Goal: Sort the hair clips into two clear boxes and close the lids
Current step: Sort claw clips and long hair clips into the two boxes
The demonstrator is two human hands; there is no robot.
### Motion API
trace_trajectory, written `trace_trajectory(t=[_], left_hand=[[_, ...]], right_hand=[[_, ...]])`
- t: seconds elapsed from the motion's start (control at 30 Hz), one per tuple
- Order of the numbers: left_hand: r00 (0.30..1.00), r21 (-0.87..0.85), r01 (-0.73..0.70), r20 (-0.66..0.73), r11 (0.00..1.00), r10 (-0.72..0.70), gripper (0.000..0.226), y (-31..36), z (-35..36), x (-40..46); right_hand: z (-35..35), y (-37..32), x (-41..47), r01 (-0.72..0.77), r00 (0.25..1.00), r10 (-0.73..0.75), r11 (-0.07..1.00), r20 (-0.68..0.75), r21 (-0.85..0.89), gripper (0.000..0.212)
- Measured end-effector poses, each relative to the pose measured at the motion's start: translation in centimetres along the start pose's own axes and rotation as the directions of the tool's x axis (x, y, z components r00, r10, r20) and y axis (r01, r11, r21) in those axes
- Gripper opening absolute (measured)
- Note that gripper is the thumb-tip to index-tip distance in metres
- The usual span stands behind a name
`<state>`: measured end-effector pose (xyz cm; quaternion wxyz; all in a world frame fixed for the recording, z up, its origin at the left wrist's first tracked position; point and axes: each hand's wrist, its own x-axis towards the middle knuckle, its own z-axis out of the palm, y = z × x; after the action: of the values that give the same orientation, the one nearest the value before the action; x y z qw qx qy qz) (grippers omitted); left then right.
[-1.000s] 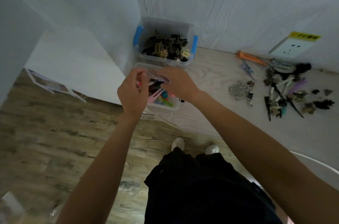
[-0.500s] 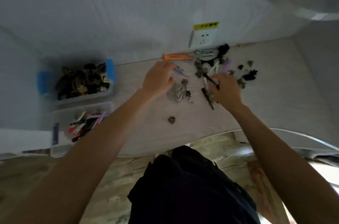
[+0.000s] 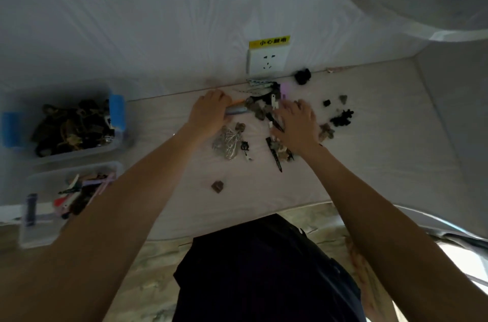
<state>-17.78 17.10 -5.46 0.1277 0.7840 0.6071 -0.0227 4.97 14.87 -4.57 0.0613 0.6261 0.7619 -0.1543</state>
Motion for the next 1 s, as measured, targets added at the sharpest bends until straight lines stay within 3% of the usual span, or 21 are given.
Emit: trace_trajectory(t=[0.1,0.2,0.37,0.5,0.6,0.67,0.9,1.0], left_hand=[[0.999,-0.031,0.027,-0.021,0.999,-0.028,0.036,0.5,0.1,-1.5],[0.995,-0.053,0.096,-0.010,0.994,-0.096,0.033,0.0,-0.1,-3.2],[0.973,-0.104,0.231,0.030,0.967,-0.229,0.033,-2.4,-0.1,-5.9],[0.967,-0.197,0.254,0.027,0.947,-0.253,0.036,-3.3,0.3,-6.5],[0.983,-0.255,0.179,0.012,0.950,-0.182,0.049,-3.0,0.2,-6.0],[0.986,-0.250,0.166,0.019,0.954,-0.166,0.044,-2.8,0.1,-5.6],[0.974,-0.209,0.226,0.075,0.952,-0.215,0.031,-2.3,-0.1,-4.8],[0.973,-0.230,0.228,0.089,0.946,-0.213,0.033,-2.3,0.1,-5.0]], right_hand=[[0.5,0.6,-0.3,0.171,0.983,-0.160,0.976,-0.090,0.135,0.038],[0.9,0.7,-0.7,0.269,0.963,-0.260,0.934,-0.071,0.235,0.039],[-0.5,0.0,-0.9,0.208,0.966,-0.174,0.962,-0.191,0.176,0.067],[-1.1,-1.2,0.1,0.171,0.985,-0.172,0.984,0.021,0.042,0.076],[-1.2,-1.7,1.4,0.108,0.992,-0.101,0.988,0.075,-0.108,0.063],[-1.4,-1.9,2.0,0.090,0.994,-0.079,0.985,0.081,-0.149,0.055],[-1.2,-2.0,2.6,0.052,0.997,-0.044,0.990,0.066,-0.130,0.030],[-0.9,-1.7,2.6,0.075,0.997,-0.070,0.990,0.043,-0.123,0.033]])
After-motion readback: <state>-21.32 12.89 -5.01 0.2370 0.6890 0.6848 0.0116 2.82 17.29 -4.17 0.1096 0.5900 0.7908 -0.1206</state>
